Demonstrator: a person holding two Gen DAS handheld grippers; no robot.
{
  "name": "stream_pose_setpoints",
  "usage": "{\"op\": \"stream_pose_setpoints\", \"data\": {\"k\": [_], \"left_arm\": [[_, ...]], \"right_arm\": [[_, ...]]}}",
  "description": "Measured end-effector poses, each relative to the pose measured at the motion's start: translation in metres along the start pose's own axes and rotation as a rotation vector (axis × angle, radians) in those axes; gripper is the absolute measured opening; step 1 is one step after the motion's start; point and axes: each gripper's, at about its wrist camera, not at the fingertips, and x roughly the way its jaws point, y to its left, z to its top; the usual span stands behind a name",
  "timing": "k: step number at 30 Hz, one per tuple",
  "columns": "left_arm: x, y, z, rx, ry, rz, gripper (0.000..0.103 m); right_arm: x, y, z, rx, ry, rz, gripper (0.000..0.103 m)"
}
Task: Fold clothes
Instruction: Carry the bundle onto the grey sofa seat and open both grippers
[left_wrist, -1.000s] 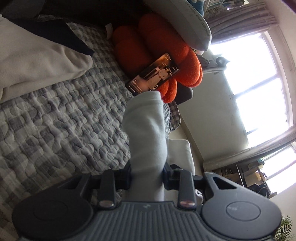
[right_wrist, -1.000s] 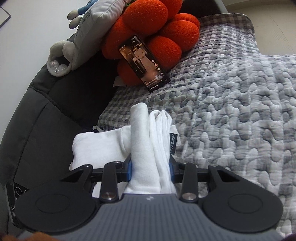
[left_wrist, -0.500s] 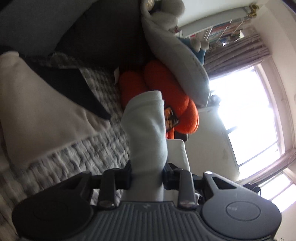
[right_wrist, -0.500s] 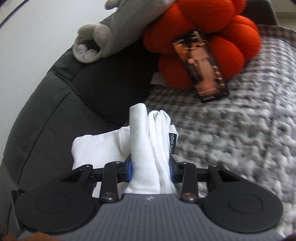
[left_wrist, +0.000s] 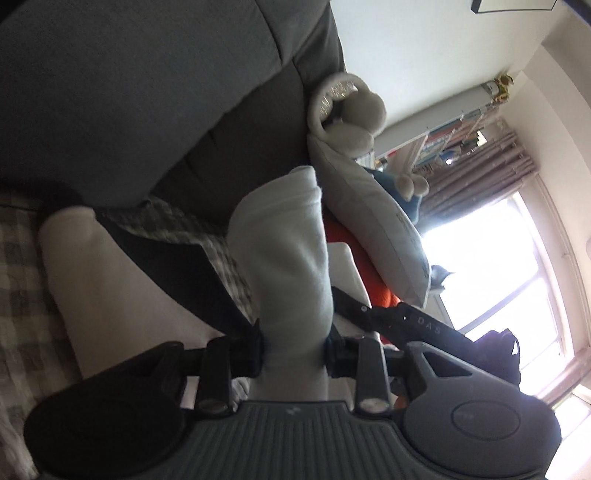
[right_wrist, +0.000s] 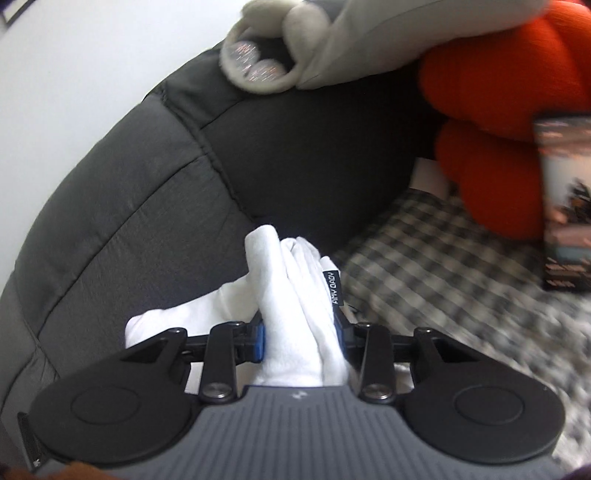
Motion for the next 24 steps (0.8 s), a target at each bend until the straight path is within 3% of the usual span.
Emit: {"op": "stream_pose_setpoints", "data": {"k": [9, 15, 18, 20, 24], "left_arm": [[-0.009, 0.026, 0.016, -0.040, -0.058, 0.085, 0.030], [-0.007, 0.041, 0.021, -0.069, -0.040, 0.198, 0.031], [-0.011, 0.049, 0.022, -0.107, -0.065, 0.237, 0.039], [-0.018, 0.048, 0.023, -0.108, -0.105, 0.259, 0.045], [-0.030, 0.036, 0.021, -0.027, -0.192, 0.301, 0.051]], "right_arm": [[0.048, 0.004, -0.001, -0.007, 0.037, 0.068, 0.036], [0.076, -0.009, -0.016, 0.018, 0.047, 0.058, 0.038], [0.080, -0.014, -0.020, 0.020, 0.038, 0.010, 0.049], [0.079, -0.015, -0.021, 0.013, 0.025, -0.025, 0.062], [0.064, -0.003, -0.020, -0.056, -0.036, -0.082, 0.062]]}}
